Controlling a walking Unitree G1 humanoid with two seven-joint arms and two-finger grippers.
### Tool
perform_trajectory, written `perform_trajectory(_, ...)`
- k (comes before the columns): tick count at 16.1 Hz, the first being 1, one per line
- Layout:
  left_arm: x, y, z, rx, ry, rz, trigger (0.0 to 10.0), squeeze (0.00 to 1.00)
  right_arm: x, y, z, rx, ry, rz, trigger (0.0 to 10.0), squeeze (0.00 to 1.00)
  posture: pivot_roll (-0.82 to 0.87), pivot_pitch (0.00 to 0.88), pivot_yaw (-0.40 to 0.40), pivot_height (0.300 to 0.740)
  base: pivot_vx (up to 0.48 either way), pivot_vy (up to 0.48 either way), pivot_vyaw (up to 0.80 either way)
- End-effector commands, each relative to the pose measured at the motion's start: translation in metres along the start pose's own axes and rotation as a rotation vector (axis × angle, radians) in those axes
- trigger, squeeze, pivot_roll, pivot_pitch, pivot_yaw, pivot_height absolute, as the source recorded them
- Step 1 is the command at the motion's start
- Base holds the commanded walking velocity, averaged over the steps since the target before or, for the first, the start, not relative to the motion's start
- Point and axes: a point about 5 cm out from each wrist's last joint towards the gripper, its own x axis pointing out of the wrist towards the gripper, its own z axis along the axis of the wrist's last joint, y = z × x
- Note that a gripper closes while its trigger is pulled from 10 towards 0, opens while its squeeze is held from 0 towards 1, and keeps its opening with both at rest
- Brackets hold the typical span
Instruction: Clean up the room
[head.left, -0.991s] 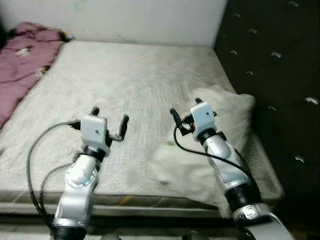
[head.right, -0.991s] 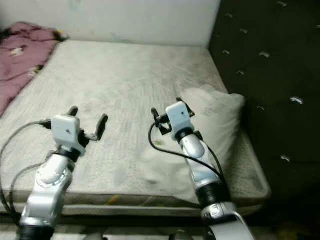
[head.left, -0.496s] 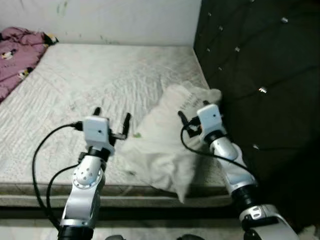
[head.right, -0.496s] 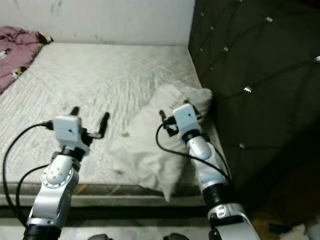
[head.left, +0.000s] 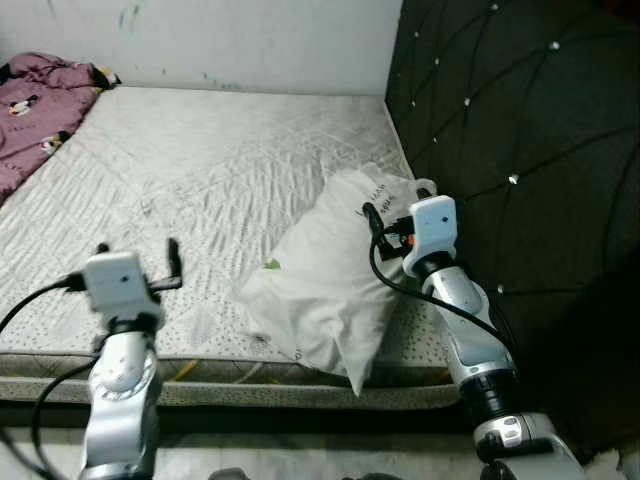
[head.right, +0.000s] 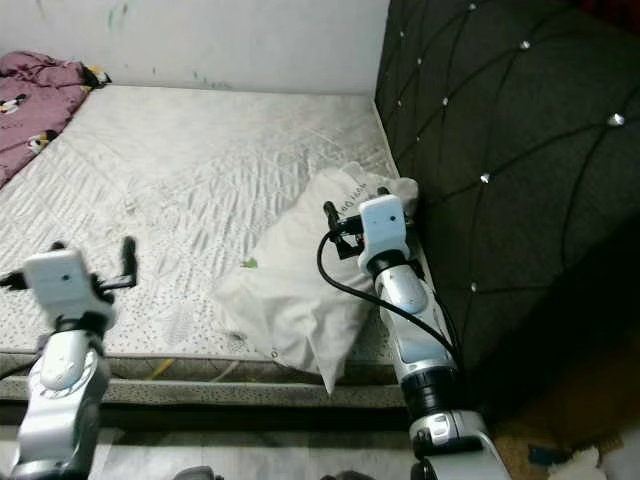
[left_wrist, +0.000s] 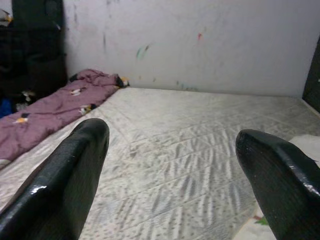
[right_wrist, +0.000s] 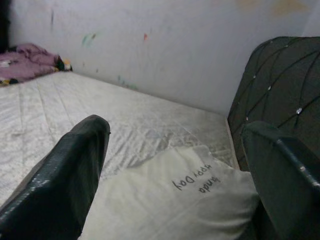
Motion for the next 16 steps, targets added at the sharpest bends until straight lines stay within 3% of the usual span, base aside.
perform_trajectory(1, -0.004, 0.005, 0.003, 0.004, 0.000, 0.010, 10.0, 0.00, -0.006, -0.006, -0.004, 0.014, 0.024, -0.030, 10.0, 0.00, 0.05, 0.000, -0.028, 0.740, 0.000, 0.000, 0.00)
perform_trajectory(2, -0.021, 0.017, -0.004, 0.019, 0.037, 0.035, 10.0, 0.00, -0.024, -0.015, -0.014, 0.038, 0.068, -0.093, 10.0, 0.00, 0.06, 0.000, -0.030, 0.740, 0.000, 0.000, 0.00)
perform_trajectory(3, -0.025, 0.023, -0.007, 0.021, 0.051, 0.049, 10.0, 0.00, -0.031, -0.018, -0.017, 0.043, 0.079, -0.116, 10.0, 0.00, 0.05, 0.000, -0.026, 0.740, 0.000, 0.000, 0.00)
perform_trajectory(9, -0.025, 0.023, -0.008, 0.018, 0.056, 0.050, 10.0, 0.00, -0.032, -0.020, -0.017, 0.054, 0.086, -0.125, 10.0, 0.00, 0.05, 0.000, -0.021, 0.740, 0.000, 0.000, 0.00)
perform_trajectory(10, -0.016, 0.000, -0.008, -0.025, 0.050, -0.041, 10.0, 0.00, -0.033, -0.015, -0.025, 0.055, 0.105, -0.131, 10.0, 0.00, 0.04, 0.000, 0.013, 0.740, 0.000, 0.000, -0.59)
perform_trajectory(12, -0.011, -0.008, -0.008, -0.041, 0.046, -0.068, 10.0, 0.00, -0.033, -0.013, -0.029, 0.057, 0.116, -0.137, 10.0, 0.00, 0.03, 0.000, 0.021, 0.740, 0.000, 0.000, 0.00)
perform_trajectory(16, -0.005, -0.020, -0.006, -0.064, 0.045, -0.099, 10.0, 0.00, -0.033, -0.006, -0.033, 0.066, 0.150, -0.130, 10.0, 0.00, 0.03, 0.000, 0.031, 0.740, 0.000, 0.000, -0.73)
